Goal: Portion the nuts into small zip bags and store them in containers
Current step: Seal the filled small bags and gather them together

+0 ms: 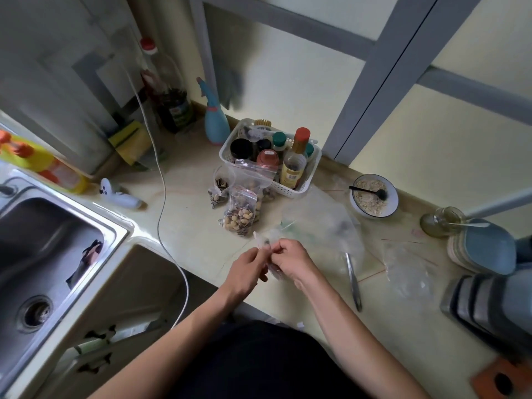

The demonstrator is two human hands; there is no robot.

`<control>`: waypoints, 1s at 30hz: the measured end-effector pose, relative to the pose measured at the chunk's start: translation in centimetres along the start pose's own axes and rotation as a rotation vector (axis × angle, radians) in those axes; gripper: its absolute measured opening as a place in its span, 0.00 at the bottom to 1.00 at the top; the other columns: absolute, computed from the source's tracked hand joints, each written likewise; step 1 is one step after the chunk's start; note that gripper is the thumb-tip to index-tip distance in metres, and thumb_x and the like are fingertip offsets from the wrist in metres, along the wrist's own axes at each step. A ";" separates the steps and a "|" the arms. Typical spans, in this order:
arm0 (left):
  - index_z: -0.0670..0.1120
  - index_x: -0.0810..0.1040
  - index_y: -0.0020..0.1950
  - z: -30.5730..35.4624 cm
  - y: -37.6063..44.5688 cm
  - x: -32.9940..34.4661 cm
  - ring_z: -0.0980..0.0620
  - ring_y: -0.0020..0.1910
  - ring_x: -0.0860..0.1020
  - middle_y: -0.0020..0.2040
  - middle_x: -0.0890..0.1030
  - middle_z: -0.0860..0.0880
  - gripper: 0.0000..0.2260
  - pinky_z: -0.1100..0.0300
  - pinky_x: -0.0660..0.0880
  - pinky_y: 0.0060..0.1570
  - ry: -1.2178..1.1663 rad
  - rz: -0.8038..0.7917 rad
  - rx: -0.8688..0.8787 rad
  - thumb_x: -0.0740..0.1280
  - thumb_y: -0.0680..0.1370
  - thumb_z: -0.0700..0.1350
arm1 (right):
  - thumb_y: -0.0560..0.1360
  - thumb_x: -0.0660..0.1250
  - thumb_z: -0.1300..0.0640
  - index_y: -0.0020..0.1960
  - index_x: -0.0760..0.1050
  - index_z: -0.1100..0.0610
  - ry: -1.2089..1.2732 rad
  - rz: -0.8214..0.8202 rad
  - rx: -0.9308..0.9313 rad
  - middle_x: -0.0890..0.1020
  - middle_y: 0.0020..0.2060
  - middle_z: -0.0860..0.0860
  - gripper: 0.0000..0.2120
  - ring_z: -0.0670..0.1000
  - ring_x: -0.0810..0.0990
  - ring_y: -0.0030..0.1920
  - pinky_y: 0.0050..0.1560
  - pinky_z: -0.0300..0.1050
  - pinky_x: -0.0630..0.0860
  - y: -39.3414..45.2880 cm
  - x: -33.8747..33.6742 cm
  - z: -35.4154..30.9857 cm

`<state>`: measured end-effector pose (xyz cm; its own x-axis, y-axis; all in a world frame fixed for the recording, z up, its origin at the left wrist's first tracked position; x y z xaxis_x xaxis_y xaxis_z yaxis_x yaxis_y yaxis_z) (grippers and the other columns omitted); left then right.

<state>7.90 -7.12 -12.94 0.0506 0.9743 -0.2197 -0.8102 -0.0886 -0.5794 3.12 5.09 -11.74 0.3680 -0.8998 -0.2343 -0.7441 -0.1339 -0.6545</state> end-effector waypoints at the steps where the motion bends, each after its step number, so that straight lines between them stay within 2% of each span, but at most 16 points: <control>1: 0.39 0.77 0.43 0.0 0.1 -0.1 0.53 0.33 0.81 0.35 0.81 0.49 0.22 0.64 0.71 0.34 0.025 0.020 0.015 0.59 0.83 0.57 | 0.71 0.67 0.70 0.36 0.78 0.57 -0.037 -0.005 -0.014 0.81 0.27 0.52 0.10 0.51 0.78 0.30 0.34 0.42 0.74 -0.1 0.1 0.0; 5: 0.41 0.79 0.40 0.2 0.3 -0.6 0.55 0.32 0.79 0.34 0.81 0.48 0.19 0.63 0.73 0.37 0.061 0.038 0.078 0.57 0.85 0.47 | 0.74 0.71 0.68 0.37 0.79 0.59 0.025 -0.039 0.006 0.80 0.27 0.51 0.08 0.45 0.75 0.25 0.29 0.38 0.72 0.0 -0.2 0.8; 7: 0.43 0.78 0.39 0.1 0.3 -0.3 0.56 0.32 0.78 0.34 0.82 0.48 0.18 0.63 0.72 0.37 0.067 0.011 0.089 0.56 0.85 0.45 | 0.76 0.70 0.67 0.39 0.79 0.60 0.079 -0.024 0.038 0.80 0.29 0.50 0.08 0.45 0.76 0.27 0.29 0.36 0.72 0.0 -0.4 1.2; 11: 0.45 0.79 0.36 0.2 0.5 -0.1 0.57 0.32 0.79 0.34 0.84 0.48 0.17 0.61 0.76 0.39 0.113 0.000 0.100 0.58 0.83 0.44 | 0.73 0.66 0.62 0.36 0.77 0.53 0.060 0.046 0.091 0.81 0.31 0.52 0.09 0.52 0.78 0.33 0.36 0.44 0.75 0.0 0.6 1.8; 13: 0.43 0.80 0.37 0.4 0.5 -0.3 0.57 0.32 0.80 0.35 0.84 0.48 0.17 0.63 0.77 0.40 0.091 0.021 0.090 0.59 0.82 0.42 | 0.69 0.64 0.57 0.36 0.75 0.52 -0.008 0.136 0.099 0.83 0.32 0.50 0.04 0.51 0.79 0.33 0.36 0.45 0.76 0.1 0.5 1.8; 15: 0.41 0.82 0.38 0.4 0.6 -0.2 0.56 0.35 0.82 0.36 0.85 0.48 0.17 0.62 0.79 0.42 0.059 0.020 0.073 0.59 0.82 0.41 | 0.71 0.64 0.56 0.37 0.74 0.53 -0.054 0.200 0.075 0.82 0.33 0.48 0.04 0.49 0.78 0.34 0.36 0.44 0.74 0.2 -0.1 1.5; 17: 0.41 0.81 0.39 0.5 0.5 -0.3 0.52 0.37 0.83 0.37 0.85 0.47 0.16 0.58 0.79 0.42 0.010 0.006 0.054 0.58 0.81 0.42 | 0.74 0.64 0.55 0.39 0.74 0.54 -0.084 0.213 0.007 0.81 0.34 0.48 0.06 0.49 0.78 0.36 0.38 0.45 0.75 0.3 -0.4 1.0; 20: 0.44 0.74 0.38 0.6 0.8 -0.9 0.49 0.38 0.79 0.36 0.81 0.47 0.13 0.56 0.72 0.39 0.040 -0.025 0.043 0.56 0.76 0.49 | 0.76 0.64 0.54 0.39 0.71 0.53 -0.153 0.168 -0.116 0.77 0.31 0.44 0.08 0.46 0.74 0.34 0.38 0.45 0.71 0.2 -0.2 0.5; 22: 0.45 0.68 0.42 0.5 1.2 -1.6 0.49 0.41 0.71 0.41 0.73 0.47 0.09 0.56 0.69 0.40 0.069 -0.015 0.035 0.59 0.70 0.51 | 0.77 0.62 0.53 0.39 0.68 0.52 -0.154 0.124 -0.137 0.77 0.30 0.42 0.08 0.44 0.78 0.35 0.39 0.47 0.74 0.3 -0.1 0.4; 24: 0.45 0.67 0.51 0.1 1.9 -2.8 0.50 0.48 0.67 0.49 0.68 0.48 0.19 0.56 0.69 0.47 0.223 0.032 0.079 0.64 0.63 0.50 | 0.78 0.60 0.55 0.40 0.69 0.53 -0.097 0.027 -0.137 0.85 0.35 0.44 0.08 0.51 0.85 0.40 0.41 0.51 0.79 0.6 0.0 0.2; 26: 0.45 0.64 0.64 0.0 2.2 -3.0 0.51 0.56 0.67 0.58 0.66 0.48 0.33 0.55 0.70 0.57 0.361 -0.044 0.136 0.70 0.63 0.52 | 0.80 0.61 0.59 0.42 0.69 0.56 -0.013 -0.082 -0.145 0.87 0.39 0.54 0.08 0.56 0.87 0.40 0.40 0.49 0.78 0.4 0.1 -0.4; 27: 0.45 0.62 0.67 0.0 2.0 -2.7 0.50 0.56 0.70 0.61 0.67 0.48 0.35 0.53 0.74 0.57 0.310 -0.117 0.150 0.74 0.65 0.49 | 0.80 0.61 0.61 0.43 0.70 0.57 0.031 -0.125 -0.157 0.87 0.40 0.58 0.07 0.57 0.87 0.40 0.38 0.46 0.76 0.2 0.0 -0.9; 28: 0.46 0.63 0.67 -0.2 1.9 -2.3 0.50 0.54 0.75 0.62 0.71 0.47 0.32 0.52 0.77 0.53 0.190 -0.197 0.159 0.75 0.68 0.45 | 0.81 0.62 0.62 0.44 0.70 0.58 0.069 -0.153 -0.165 0.87 0.41 0.60 0.06 0.58 0.86 0.40 0.37 0.44 0.75 -0.1 -0.2 -1.2; 30: 0.43 0.70 0.62 -0.4 1.8 -2.0 0.47 0.47 0.81 0.56 0.80 0.42 0.22 0.52 0.79 0.45 -0.012 -0.303 0.135 0.75 0.73 0.41 | 0.81 0.63 0.62 0.44 0.71 0.58 0.180 -0.155 -0.166 0.86 0.41 0.62 0.06 0.60 0.85 0.39 0.36 0.44 0.74 -0.2 -0.8 -1.4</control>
<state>6.60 -9.31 -13.90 0.2947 0.9546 -0.0434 -0.8296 0.2330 -0.5075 2.18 5.21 -10.43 0.3905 -0.9206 0.0005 -0.7734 -0.3283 -0.5423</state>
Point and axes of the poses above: each hand's wrist, its own y-axis towards the middle knuckle, its own x-axis out of the palm, z = x × y, the point moved 6 cm from there along y, towards the middle knuckle
